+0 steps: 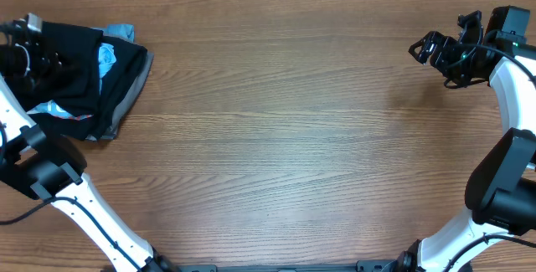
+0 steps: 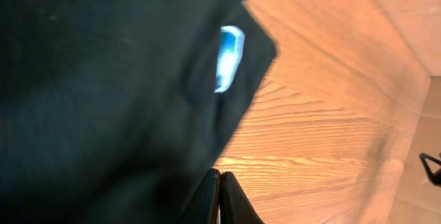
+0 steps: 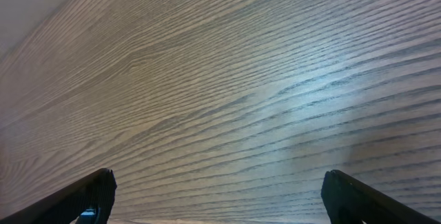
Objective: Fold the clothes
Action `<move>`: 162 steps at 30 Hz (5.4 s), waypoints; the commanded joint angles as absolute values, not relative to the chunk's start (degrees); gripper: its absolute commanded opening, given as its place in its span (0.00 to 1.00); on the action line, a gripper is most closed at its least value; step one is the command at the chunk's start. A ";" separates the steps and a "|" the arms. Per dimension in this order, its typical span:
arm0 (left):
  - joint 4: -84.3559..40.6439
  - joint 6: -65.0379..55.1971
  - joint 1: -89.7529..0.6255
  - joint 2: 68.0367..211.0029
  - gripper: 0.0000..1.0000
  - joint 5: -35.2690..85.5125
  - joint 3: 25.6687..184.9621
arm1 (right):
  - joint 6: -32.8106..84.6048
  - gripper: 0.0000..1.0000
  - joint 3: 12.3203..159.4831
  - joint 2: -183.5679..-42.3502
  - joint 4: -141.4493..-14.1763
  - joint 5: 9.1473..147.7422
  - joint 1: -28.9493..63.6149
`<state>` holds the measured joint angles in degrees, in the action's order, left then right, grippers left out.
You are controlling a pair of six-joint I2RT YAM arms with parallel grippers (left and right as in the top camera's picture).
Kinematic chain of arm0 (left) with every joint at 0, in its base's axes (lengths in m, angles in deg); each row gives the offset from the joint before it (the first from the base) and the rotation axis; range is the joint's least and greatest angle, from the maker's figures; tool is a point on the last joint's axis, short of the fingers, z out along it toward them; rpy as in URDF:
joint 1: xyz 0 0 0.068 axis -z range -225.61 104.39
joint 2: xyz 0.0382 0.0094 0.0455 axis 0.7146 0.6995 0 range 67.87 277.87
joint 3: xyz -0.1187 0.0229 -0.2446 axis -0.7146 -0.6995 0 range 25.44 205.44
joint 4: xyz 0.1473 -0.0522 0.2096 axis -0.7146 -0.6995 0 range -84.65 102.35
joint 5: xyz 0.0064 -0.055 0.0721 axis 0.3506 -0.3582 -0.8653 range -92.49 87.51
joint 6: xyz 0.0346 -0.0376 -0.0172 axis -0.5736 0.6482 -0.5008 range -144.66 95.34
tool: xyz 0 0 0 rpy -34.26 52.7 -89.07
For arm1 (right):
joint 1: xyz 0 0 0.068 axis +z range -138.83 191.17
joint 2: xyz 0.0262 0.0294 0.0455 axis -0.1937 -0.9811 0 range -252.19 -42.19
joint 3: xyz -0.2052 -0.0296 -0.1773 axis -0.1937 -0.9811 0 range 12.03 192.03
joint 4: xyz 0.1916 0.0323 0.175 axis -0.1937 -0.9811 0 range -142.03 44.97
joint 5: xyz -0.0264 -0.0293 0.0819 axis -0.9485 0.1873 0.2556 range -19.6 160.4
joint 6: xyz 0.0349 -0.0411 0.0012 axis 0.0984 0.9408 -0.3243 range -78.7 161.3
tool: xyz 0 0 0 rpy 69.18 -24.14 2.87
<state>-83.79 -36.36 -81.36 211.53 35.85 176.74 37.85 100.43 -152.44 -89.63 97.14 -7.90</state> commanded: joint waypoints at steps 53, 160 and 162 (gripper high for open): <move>-49.04 -10.13 -82.76 208.84 0.07 26.78 177.97 | 37.61 1.00 100.49 -152.47 -89.30 96.95 -7.92; -76.36 -3.64 -72.97 167.11 1.00 19.53 180.42 | 40.61 1.00 12.50 -42.35 -49.26 76.44 20.40; -76.36 -3.64 -72.97 167.11 1.00 19.53 180.42 | 40.61 1.00 12.50 -42.35 -49.26 76.42 20.40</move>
<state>-76.42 -3.77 -72.73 167.64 19.53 180.20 40.65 13.06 -42.98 -49.52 77.41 20.53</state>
